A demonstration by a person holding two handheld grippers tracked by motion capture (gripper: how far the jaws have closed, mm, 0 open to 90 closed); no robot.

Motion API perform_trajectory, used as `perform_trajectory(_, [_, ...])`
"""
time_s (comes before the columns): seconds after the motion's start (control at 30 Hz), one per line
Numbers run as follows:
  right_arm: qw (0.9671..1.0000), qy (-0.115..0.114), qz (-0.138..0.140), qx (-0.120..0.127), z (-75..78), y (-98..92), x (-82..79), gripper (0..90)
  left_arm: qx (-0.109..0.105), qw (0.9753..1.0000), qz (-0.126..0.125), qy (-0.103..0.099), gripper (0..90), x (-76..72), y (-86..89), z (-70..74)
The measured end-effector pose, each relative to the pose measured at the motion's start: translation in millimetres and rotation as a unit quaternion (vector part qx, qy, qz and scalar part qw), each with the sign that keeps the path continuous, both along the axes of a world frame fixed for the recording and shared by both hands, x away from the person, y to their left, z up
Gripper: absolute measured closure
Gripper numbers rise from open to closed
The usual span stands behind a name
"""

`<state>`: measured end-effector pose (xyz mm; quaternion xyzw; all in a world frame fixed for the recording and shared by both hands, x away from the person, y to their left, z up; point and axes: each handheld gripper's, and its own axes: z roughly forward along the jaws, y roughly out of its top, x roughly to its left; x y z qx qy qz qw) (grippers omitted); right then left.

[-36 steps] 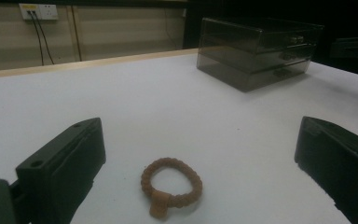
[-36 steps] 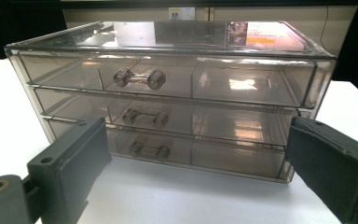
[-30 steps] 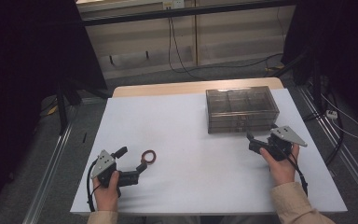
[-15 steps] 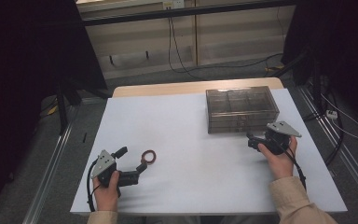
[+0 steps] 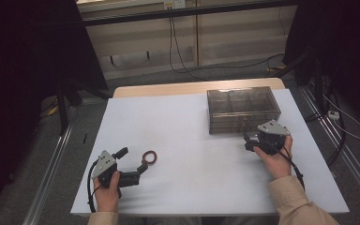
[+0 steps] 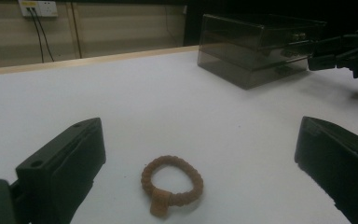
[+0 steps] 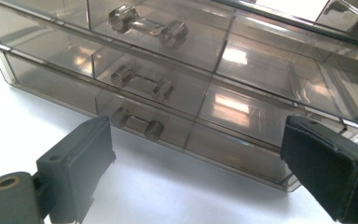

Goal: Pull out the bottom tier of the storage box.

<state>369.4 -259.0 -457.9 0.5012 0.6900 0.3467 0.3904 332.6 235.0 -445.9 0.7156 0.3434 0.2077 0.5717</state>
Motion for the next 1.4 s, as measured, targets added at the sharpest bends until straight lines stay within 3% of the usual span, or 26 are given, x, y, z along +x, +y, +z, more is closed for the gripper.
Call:
perform_trajectory(0.23, [0.9976,-0.005,0.027,-0.063,-0.1,5.8,-0.3,10.7,0.001,1.0,0.0,0.0,1.8,0.1,0.5,0.2])
perform_trajectory(0.33, [0.9965,-0.007,0.032,-0.077,0.4,7.4,-0.9,11.3,0.001,1.0,0.0,0.0,1.8,0.1,0.5,0.2])
perform_trajectory(0.47, [0.9926,-0.013,0.046,-0.111,0.6,10.6,-1.6,13.0,0.002,1.0,0.001,0.0,1.8,0.3,0.6,0.1])
perform_trajectory(0.6, [0.9852,-0.021,0.06,-0.159,0.9,14.3,-3.6,14.7,0.003,1.0,0.001,0.0,1.8,0.5,0.7,0.1])
perform_trajectory(0.63, [0.9852,-0.021,0.06,-0.159,0.9,14.3,-3.6,14.7,0.003,1.0,0.001,0.0,1.8,0.6,0.7,0.0])
perform_trajectory(0.67, [0.9804,-0.025,0.069,-0.183,0.5,16.8,-4.9,14.9,0.004,1.0,0.001,0.001,1.9,0.7,0.8,0.0])
perform_trajectory(0.7, [0.9804,-0.025,0.069,-0.183,0.5,16.8,-4.9,14.9,0.004,1.0,0.001,0.001,1.9,0.9,0.9,-0.1])
perform_trajectory(0.73, [0.9752,-0.031,0.077,-0.205,0.0,19.1,-5.6,16.0,0.003,1.0,0.001,0.002,1.9,1.0,0.9,-0.2])
perform_trajectory(0.77, [0.9752,-0.031,0.077,-0.205,0.0,19.1,-5.6,16.0,0.003,1.0,0.001,0.002,1.9,1.0,0.9,-0.2])
perform_trajectory(0.8, [0.9709,-0.034,0.084,-0.222,-0.3,20.4,-6.2,17.0,0.003,1.0,0.001,0.002,1.9,1.0,0.8,-0.1])
perform_trajectory(0.83, [0.9709,-0.034,0.084,-0.222,-0.3,20.4,-6.2,17.0,0.003,1.0,0.001,0.002,1.8,1.0,0.8,-0.1])
perform_trajectory(0.87, [0.9657,-0.04,0.092,-0.24,-0.5,21.5,-7.1,19.1,0.003,1.0,0.001,0.002,1.9,1.0,0.7,-0.3])
perform_trajectory(0.9, [0.9657,-0.04,0.092,-0.24,-0.5,21.5,-7.1,19.1,0.003,1.0,0.001,0.002,1.8,1.0,0.7,-0.3])
perform_trajectory(1.0, [0.9563,-0.046,0.102,-0.27,0.4,23.4,-8.1,22.5,0.004,1.0,0.001,0.002,1.9,1.0,0.7,-0.4])
perform_trajectory(1.03, [0.9563,-0.046,0.102,-0.27,0.4,23.4,-8.1,22.5,0.004,1.0,0.001,0.002,1.9,1.0,0.7,-0.3])
perform_trajectory(1.07, [0.948,-0.049,0.114,-0.293,1.0,24.6,-8.7,25.8,0.004,1.0,0.001,0.002,1.9,1.0,0.7,-0.4])
perform_trajectory(1.1, [0.944,-0.046,0.12,-0.304,1.2,25.3,-9.1,27.4,0.004,1.0,0.001,0.002,1.8,1.0,0.7,-0.4])
perform_trajectory(1.13, [0.944,-0.046,0.12,-0.304,1.2,25.3,-9.1,27.4,0.004,1.0,0.001,0.002,1.8,1.0,0.8,-0.3])
perform_trajectory(1.17, [0.9405,-0.044,0.122,-0.314,0.8,26.5,-9.6,28.5,0.004,1.0,0.002,0.002,1.9,1.0,0.8,-0.3])
perform_trajectory(1.2, [0.9348,-0.043,0.13,-0.328,1.0,26.5,-9.6,30.3,0.004,1.0,0.001,0.002,1.8,1.0,0.8,-0.3])
perform_trajectory(1.23, [0.9315,-0.046,0.135,-0.334,0.1,27.7,-9.5,32.3,0.004,1.0,0.001,0.002,1.8,1.0,0.7,-0.4])
perform_trajectory(1.27, [0.921,-0.049,0.143,-0.359,1.4,28.3,-10.5,34.7,0.005,1.0,0.002,0.002,1.9,1.0,0.8,-0.4])
perform_trajectory(1.3, [0.921,-0.049,0.143,-0.359,1.4,28.3,-10.5,34.7,0.005,1.0,0.002,0.002,1.9,1.1,0.8,-0.4])
perform_trajectory(1.33, [0.9181,-0.047,0.15,-0.364,1.8,29.3,-11.0,36.7,0.006,1.0,0.001,0.002,1.8,1.1,0.8,-0.4])
perform_trajectory(1.37, [0.9105,-0.049,0.155,-0.38,1.8,31.5,-11.9,41.8,0.006,1.0,0.002,0.002,1.9,1.2,0.8,-0.5])
perform_trajectory(1.4, [0.9054,-0.05,0.163,-0.389,1.6,31.9,-11.8,43.4,0.006,1.0,0.002,0.002,1.9,1.2,0.8,-0.5])
